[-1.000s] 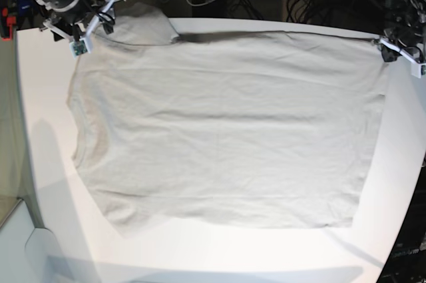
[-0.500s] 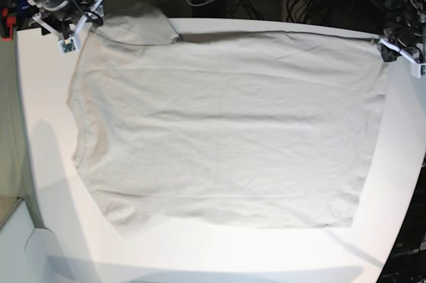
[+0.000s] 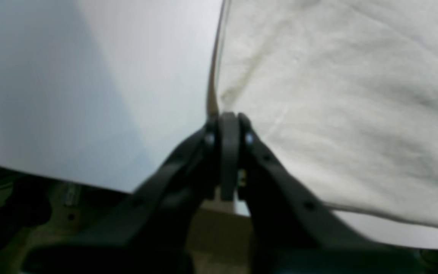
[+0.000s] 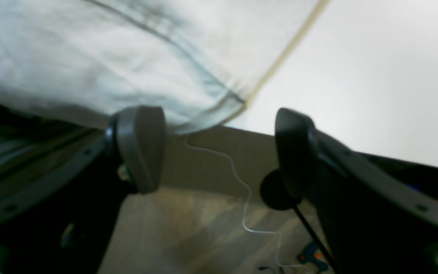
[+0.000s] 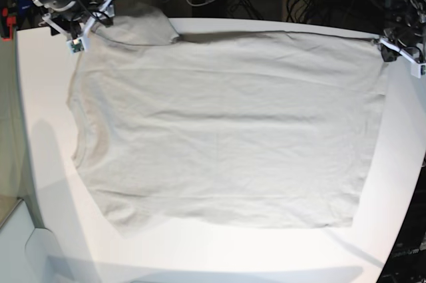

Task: Layout the t-shirt on the table in an organized manner, then fold the t-shirt properly
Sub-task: 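Grasp the collar-side corners with both grippers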

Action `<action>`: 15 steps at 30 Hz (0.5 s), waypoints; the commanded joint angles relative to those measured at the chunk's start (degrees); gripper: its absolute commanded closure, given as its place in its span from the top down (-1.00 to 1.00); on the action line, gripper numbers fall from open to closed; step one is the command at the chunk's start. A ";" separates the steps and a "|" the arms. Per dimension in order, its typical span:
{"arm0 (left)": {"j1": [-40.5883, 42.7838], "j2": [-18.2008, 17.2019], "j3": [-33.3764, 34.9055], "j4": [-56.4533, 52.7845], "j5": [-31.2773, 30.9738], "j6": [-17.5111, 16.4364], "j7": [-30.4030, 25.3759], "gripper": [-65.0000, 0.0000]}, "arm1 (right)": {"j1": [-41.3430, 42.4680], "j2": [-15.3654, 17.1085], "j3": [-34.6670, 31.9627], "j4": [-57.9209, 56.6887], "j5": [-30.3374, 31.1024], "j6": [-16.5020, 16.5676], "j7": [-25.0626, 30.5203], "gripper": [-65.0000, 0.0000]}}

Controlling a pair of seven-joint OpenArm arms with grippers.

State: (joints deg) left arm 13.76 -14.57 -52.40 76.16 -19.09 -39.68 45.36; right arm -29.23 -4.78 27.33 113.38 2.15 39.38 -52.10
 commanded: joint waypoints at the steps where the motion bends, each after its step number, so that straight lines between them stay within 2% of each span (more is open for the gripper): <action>1: 0.35 -0.42 -0.04 0.19 1.29 -0.32 1.98 -1.00 | 0.09 0.34 0.14 0.42 0.70 0.62 0.71 0.41; 15: 0.26 -0.42 -0.04 0.19 1.38 -0.32 1.98 -1.00 | 2.90 -0.02 -0.04 -6.00 0.88 0.62 0.71 0.40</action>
State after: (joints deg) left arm 13.76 -14.59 -52.40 76.18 -19.09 -39.68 45.39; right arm -26.22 -4.75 27.27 107.22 2.66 39.24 -50.94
